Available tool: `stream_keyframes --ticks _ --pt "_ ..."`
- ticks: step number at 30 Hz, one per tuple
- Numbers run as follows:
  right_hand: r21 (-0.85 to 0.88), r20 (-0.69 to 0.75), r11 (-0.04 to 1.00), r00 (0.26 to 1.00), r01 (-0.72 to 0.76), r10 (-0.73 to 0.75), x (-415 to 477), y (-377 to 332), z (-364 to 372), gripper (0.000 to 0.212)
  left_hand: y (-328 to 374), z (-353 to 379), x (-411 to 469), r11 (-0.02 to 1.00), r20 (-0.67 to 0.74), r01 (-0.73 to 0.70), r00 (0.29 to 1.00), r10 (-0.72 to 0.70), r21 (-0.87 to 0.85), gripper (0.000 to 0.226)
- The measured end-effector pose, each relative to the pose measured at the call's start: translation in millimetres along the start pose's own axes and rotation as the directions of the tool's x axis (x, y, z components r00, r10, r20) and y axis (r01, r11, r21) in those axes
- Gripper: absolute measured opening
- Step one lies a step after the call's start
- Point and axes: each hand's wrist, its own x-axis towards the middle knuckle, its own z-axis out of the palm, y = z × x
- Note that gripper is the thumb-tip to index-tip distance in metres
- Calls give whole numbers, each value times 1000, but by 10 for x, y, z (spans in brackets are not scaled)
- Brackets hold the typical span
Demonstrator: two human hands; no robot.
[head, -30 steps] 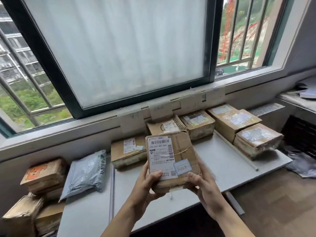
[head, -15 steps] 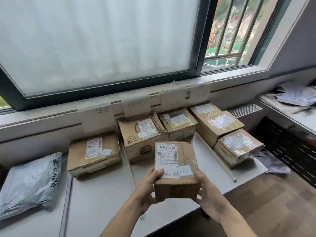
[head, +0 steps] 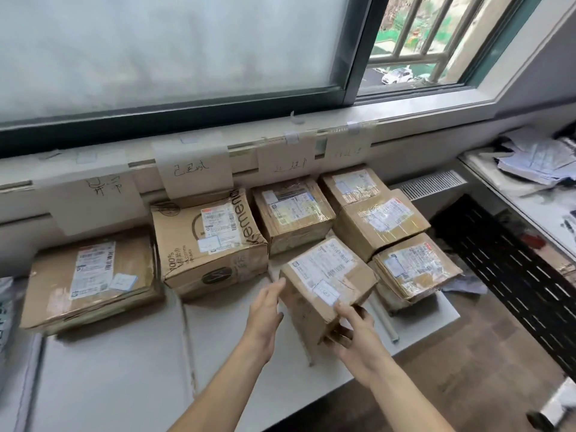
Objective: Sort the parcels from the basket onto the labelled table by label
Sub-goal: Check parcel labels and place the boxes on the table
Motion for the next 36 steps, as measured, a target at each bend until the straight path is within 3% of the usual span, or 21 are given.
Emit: stream_keyframes --ticks 4,7,15,21,24,29,36 --pt "63 -6 997 999 52 -52 224 -82 117 79 -1 212 68 999 32 -14 999 13 51 34" --pt "104 -1 992 997 77 -78 392 -134 180 73 34 325 165 999 16 -22 1000 22 42 44" --pt "144 52 989 998 -34 27 871 -127 195 71 91 564 437 998 -132 -59 989 63 33 36" --pt "38 171 991 978 -126 117 1013 -76 77 86 59 703 559 995 -243 -53 967 72 85 22" --pt "-41 202 985 964 -165 170 1065 -108 -19 77 -24 738 595 994 -285 -34 956 62 104 23" --pt "-33 222 978 953 -205 207 1142 -240 -95 64 -130 783 629 994 -315 -16 948 51 113 30" --pt "-80 231 953 925 -291 302 1168 -291 80 62 -129 793 602 990 -376 -26 924 77 138 26"
